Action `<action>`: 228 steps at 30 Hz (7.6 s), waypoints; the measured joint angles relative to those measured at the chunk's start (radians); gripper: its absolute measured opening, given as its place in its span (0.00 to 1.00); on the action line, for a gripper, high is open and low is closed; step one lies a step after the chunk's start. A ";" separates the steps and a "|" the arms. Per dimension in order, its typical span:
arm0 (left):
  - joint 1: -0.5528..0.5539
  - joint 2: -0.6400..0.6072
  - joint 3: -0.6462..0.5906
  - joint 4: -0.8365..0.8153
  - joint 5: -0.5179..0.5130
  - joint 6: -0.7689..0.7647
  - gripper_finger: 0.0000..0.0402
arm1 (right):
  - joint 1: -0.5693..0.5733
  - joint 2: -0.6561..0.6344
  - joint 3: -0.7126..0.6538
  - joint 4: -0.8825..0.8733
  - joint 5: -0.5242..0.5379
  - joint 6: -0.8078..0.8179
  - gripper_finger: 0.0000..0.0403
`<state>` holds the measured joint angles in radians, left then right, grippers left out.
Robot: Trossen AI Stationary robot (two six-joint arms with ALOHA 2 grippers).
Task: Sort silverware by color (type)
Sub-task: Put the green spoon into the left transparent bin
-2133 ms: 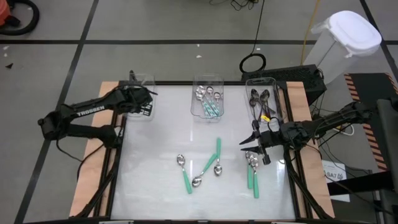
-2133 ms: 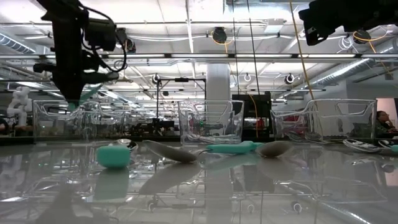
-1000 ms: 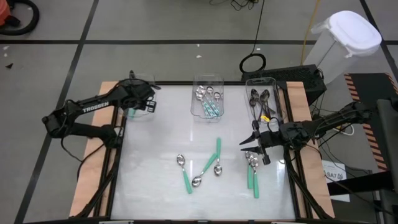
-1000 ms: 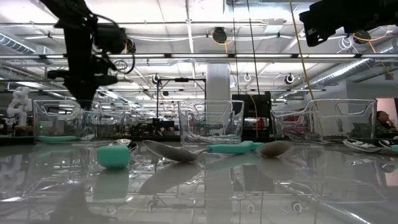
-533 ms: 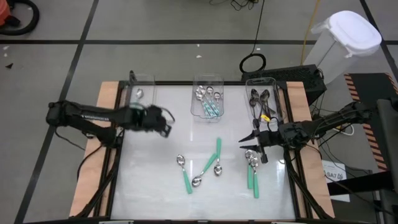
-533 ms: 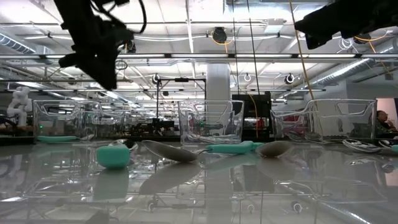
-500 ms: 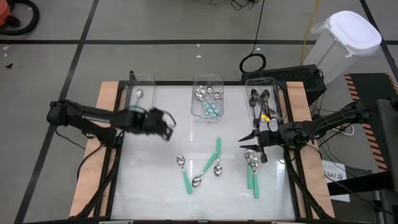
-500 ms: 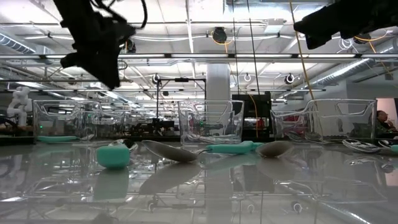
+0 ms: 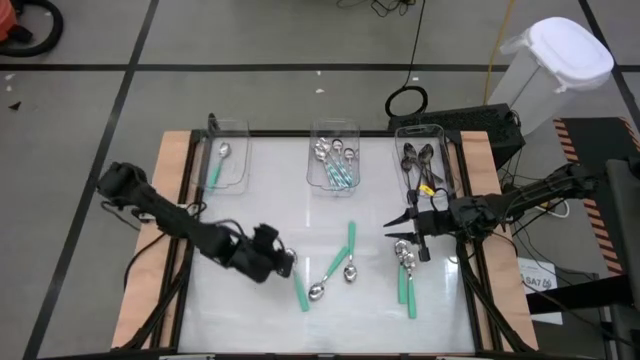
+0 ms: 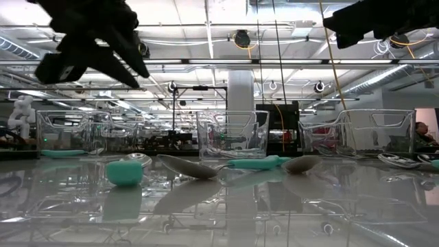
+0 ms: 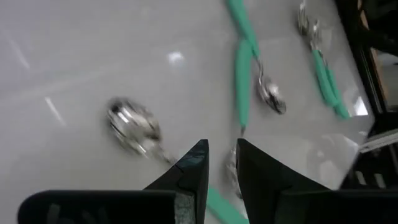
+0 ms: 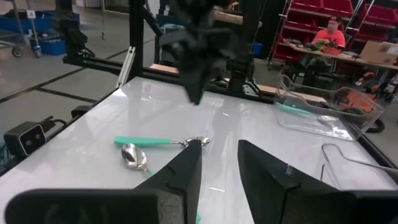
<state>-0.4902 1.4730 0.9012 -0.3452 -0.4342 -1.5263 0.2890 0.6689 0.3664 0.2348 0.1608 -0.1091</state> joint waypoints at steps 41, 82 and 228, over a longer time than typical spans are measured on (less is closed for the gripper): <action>-0.056 0.896 1.163 -1.154 0.143 -0.325 0.21 | 0.000 0.000 0.000 -0.031 -0.001 0.079 0.25; -0.053 0.937 1.163 -1.123 0.145 -0.524 0.69 | 0.000 0.000 0.000 -0.031 -0.002 0.071 0.25; 1.191 -0.357 -0.429 0.053 -0.143 0.983 0.10 | 0.000 0.005 0.000 0.031 -0.031 0.037 0.25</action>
<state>0.7010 1.1159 0.4725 -0.2922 -0.5777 -0.5431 0.2893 0.6739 0.3664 0.2659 0.1303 -0.0722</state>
